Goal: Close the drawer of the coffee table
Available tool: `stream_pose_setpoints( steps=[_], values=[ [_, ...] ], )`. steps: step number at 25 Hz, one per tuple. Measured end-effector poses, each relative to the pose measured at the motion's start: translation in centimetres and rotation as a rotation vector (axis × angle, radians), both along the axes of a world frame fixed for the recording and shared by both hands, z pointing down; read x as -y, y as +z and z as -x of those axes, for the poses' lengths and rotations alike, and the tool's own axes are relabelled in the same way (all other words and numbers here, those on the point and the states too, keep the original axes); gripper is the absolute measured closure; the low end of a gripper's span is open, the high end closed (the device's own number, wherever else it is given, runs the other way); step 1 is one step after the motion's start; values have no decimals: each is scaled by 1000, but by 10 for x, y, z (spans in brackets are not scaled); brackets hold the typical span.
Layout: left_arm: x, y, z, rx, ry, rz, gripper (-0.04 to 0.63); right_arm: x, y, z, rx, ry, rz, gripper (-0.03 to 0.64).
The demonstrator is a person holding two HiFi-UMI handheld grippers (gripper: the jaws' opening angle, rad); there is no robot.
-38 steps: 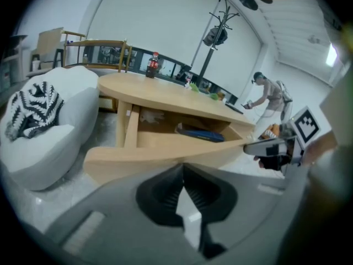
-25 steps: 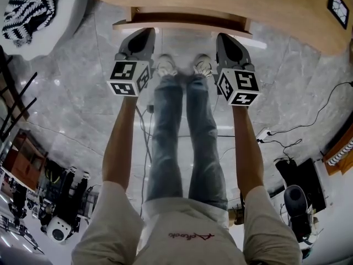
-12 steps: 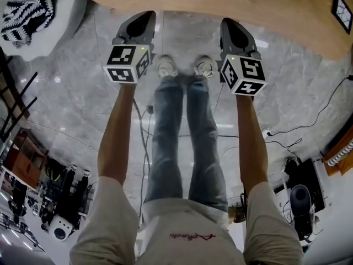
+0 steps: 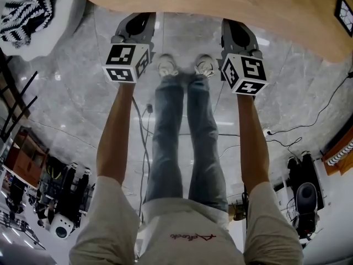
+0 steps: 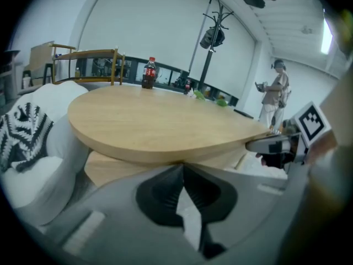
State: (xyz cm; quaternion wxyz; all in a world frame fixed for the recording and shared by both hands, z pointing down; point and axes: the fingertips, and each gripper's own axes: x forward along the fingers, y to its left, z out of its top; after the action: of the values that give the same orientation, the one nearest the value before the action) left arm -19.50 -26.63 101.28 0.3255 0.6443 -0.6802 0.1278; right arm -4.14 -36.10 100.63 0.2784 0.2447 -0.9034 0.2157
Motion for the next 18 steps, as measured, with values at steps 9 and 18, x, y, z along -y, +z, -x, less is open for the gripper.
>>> stream_pose_setpoints(
  steps=[9,18],
  values=[
    [-4,-5,-2,16,11,-2,597,-10,-9,-9,-6,3,-15,611],
    [-28,-33,-17,27,11,-43,597,-32,-31,-19,20,-14,-33,611]
  ],
)
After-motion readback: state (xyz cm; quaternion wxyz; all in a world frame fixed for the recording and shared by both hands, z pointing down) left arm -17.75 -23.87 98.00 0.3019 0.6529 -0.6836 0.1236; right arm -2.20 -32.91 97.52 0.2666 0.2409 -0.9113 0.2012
